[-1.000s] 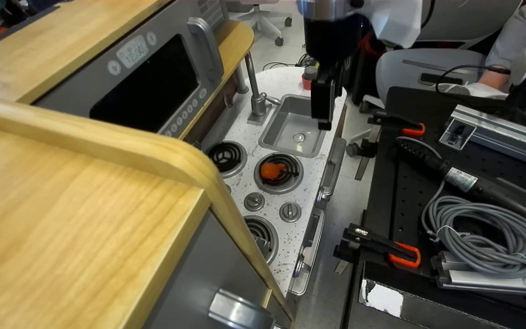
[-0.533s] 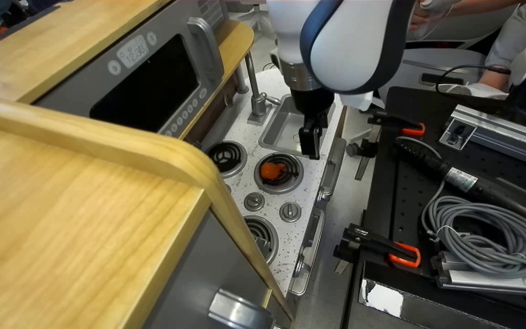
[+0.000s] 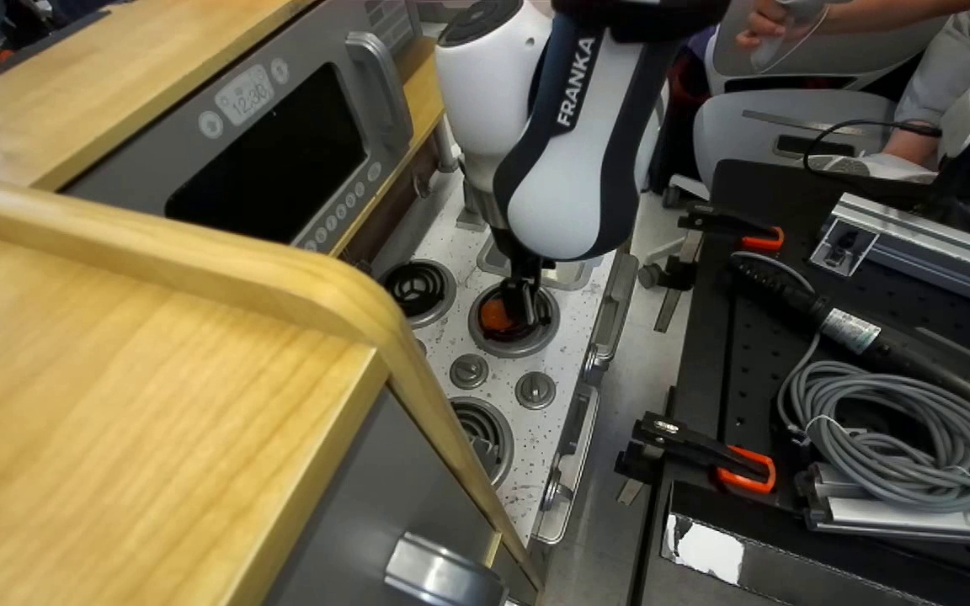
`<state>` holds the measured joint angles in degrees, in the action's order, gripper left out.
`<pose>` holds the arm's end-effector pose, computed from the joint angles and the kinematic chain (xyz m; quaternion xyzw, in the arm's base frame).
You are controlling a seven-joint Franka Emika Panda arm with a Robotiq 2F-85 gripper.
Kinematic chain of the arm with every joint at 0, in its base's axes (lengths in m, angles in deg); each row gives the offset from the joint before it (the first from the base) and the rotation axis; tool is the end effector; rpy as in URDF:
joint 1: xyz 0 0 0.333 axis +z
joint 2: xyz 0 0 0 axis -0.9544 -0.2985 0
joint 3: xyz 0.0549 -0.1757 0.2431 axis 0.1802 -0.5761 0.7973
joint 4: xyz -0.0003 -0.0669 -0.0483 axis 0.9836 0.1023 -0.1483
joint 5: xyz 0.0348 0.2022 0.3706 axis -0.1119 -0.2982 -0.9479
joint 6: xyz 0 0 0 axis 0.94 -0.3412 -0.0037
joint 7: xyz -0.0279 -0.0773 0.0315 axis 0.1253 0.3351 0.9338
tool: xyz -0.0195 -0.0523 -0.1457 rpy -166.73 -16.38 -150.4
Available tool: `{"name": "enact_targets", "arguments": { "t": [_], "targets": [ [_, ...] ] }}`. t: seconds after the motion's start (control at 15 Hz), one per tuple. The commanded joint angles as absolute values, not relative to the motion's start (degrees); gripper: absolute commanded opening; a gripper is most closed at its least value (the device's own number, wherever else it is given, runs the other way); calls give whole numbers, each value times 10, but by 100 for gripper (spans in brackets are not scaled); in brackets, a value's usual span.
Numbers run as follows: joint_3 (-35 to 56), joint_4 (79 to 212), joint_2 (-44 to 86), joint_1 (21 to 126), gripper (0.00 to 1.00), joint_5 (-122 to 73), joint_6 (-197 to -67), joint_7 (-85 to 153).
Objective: Pick up the brown object from the top of the stove and put it in the sink.
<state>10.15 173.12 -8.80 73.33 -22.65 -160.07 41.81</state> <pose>0.5326 -0.0371 -0.0585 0.9977 0.0461 -0.0347 0.0343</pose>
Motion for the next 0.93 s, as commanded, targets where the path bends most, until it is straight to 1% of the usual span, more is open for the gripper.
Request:
{"name": "enact_targets", "arguments": {
  "t": [0.0,0.53,0.87],
  "targets": [
    [97,1679,-125,758,100,-221,-1623,393],
    [78,1622,-176,799,100,-213,-1623,375],
    [75,1591,-207,803,99,-215,-1617,377]
  ]
}}
